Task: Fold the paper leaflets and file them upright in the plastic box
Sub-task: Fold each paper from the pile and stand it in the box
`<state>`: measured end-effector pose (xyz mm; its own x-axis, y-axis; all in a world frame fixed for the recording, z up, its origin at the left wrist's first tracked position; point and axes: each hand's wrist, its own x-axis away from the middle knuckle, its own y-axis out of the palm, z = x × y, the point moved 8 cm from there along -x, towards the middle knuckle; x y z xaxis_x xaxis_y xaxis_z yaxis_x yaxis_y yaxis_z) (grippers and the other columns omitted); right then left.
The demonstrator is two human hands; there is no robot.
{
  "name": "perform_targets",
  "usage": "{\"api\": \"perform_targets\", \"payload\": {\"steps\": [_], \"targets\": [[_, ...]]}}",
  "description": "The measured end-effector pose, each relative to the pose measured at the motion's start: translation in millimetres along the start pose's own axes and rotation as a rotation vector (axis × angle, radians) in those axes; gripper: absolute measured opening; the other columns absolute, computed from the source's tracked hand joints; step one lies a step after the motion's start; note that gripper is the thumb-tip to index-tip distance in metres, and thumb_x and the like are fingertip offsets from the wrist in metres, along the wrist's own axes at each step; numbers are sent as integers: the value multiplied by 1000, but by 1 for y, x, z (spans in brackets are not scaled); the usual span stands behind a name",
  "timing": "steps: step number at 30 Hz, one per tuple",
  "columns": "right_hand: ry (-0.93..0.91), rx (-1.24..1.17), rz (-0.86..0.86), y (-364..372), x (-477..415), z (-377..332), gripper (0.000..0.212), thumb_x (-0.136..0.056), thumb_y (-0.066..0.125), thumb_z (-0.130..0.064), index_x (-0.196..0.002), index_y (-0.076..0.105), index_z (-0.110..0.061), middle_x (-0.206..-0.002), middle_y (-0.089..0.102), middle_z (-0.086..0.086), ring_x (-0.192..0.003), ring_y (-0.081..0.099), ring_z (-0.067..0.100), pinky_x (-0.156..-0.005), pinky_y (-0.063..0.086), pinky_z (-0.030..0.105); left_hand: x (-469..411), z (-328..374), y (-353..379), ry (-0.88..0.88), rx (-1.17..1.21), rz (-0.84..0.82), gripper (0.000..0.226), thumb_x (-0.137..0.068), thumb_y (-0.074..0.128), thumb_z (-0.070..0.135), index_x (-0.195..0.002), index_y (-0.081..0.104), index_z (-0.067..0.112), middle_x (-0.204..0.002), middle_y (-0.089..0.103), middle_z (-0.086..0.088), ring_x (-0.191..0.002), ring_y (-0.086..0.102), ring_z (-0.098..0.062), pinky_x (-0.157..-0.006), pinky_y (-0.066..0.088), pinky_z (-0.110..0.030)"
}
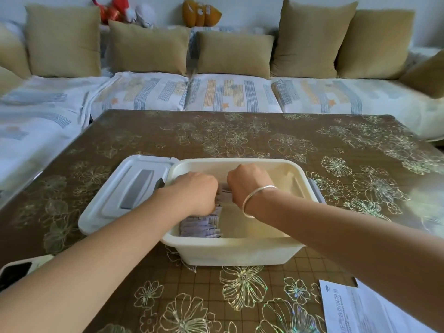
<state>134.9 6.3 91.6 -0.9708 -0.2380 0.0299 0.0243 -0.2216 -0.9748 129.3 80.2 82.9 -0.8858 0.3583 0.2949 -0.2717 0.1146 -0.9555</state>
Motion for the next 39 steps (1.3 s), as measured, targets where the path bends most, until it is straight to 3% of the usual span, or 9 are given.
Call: {"api": "perform_targets", "payload": {"steps": [9,14,17,19,21,25,33,36,39], "targets": [[-122,15,73,-3,-5,-14,18,-93,51,-20,-104,65,-16,-105,66,6,-99,62,28,-67,38,30,4,0,0,-7,-45,26,22,-87,49,2,-99,62,15,-92,54,-5,-85,53,-24,-69,40,-32],[-183,-37,45,5,-10,-21,19,-96,48,-20,-102,66,-15,-101,66,10,-94,63,31,-66,40,31,13,-1,-12,-15,-83,98,19,-87,47,2,-76,51,17,-76,47,-2,-75,47,-21,-59,35,-28],[-216,-56,13,14,-14,-23,24,-97,46,-20,-108,66,-17,-88,63,7,-79,59,30,-61,39,30,20,-4,-32,-14,-94,236,22,-85,49,2,-88,65,17,-95,63,-7,-80,54,-24,-62,39,-30],[-226,-54,13,16,-15,-23,24,-98,45,-22,-108,66,-18,-83,61,4,-70,52,26,-60,37,29,26,-12,-48,31,6,344,38,-85,50,3,-109,69,25,-110,68,-3,-97,62,-24,-78,48,-33],[-229,-45,25,14,-15,-23,24,-98,45,-21,-106,66,-18,-92,66,5,-74,55,26,-61,37,29,37,-23,-61,104,222,427,41,-88,47,1,-105,72,29,-104,71,8,-99,64,-11,-88,50,-29],[-233,-139,40,6,-12,-28,19,-97,44,-19,-99,62,-16,-97,66,8,-89,61,30,-66,38,30,65,-45,-66,169,538,558,44,-92,44,-4,-93,75,27,-87,71,18,-88,62,9,-76,44,-4],[-186,-197,37,-8,-8,-18,16,-92,51,-26,-88,67,-25,-90,66,-2,-80,58,23,-65,38,27,95,-36,-43,152,711,687,39,-92,49,-1,-88,74,30,-87,69,22,-90,63,4,-80,49,-15],[-136,-395,86,-23,13,-6,17,-90,52,-22,-93,67,-29,-74,54,-8,-73,55,17,-62,36,24,107,-13,-42,150,671,732,27,-93,55,9,-91,72,30,-90,67,24,-90,61,4,-78,49,-16],[-30,-881,166,-36,47,21,21,-90,54,-9,-95,72,-21,-65,63,-11,-60,62,7,-64,53,24,118,19,-33,146,622,789,13,-92,58,18,-99,67,24,-97,68,16,-87,62,-1,-78,51,-25]]}}
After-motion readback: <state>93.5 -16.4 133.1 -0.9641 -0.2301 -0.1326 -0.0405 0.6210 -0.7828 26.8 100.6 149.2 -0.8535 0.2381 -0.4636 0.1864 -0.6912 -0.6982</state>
